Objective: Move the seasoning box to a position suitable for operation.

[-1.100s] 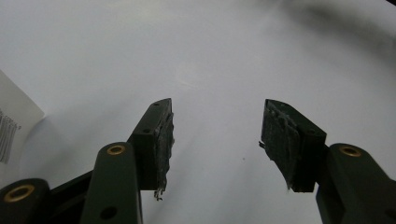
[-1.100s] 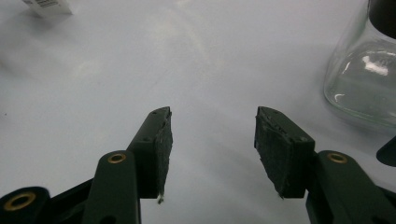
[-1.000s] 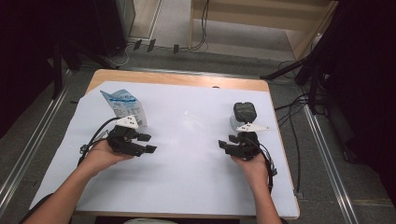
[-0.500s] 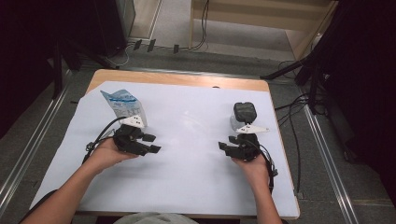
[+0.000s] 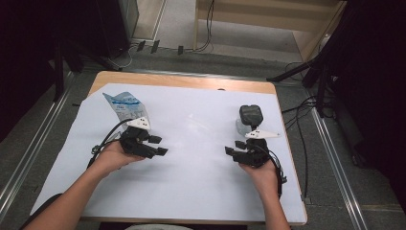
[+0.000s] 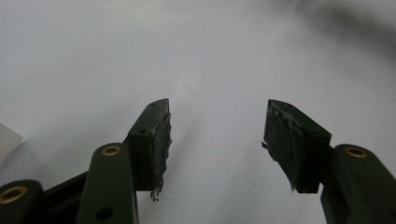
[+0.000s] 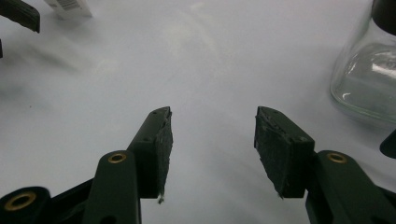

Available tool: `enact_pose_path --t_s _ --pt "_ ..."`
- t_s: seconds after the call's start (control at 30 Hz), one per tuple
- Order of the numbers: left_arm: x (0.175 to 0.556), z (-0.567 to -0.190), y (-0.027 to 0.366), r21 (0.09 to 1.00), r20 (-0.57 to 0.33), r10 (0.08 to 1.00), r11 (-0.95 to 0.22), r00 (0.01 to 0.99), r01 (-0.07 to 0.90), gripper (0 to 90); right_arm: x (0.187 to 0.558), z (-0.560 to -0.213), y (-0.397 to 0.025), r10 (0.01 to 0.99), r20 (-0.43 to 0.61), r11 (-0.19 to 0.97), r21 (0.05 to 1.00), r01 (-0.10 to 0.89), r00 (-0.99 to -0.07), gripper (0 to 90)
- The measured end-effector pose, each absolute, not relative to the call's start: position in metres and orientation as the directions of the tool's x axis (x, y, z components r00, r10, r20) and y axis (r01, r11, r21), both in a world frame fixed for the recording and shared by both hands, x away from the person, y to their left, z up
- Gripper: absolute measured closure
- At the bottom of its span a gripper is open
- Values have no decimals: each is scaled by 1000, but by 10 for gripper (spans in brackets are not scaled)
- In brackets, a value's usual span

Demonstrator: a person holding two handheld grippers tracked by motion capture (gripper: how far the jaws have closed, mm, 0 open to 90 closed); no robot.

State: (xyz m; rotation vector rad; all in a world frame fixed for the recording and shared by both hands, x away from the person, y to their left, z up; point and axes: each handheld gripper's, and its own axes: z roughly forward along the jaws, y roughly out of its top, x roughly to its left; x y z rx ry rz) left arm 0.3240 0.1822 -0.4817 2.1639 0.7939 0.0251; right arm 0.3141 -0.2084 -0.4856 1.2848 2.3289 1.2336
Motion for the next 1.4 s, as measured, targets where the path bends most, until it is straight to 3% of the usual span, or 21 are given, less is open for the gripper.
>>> enact_pose_path --t_s 0.37,1.1,1.4 --pt "330 -480 190 704 -290 563 -422 774 571 403 313 -482 -213 797 201 238 761 603 -569 472" --pt "319 -471 190 713 -268 528 -453 806 534 254 322 -453 -222 865 176 143 810 569 -469 210" --pt "313 -465 195 715 -261 506 -471 822 517 365 336 -443 -230 885 166 119 822 556 -435 185"
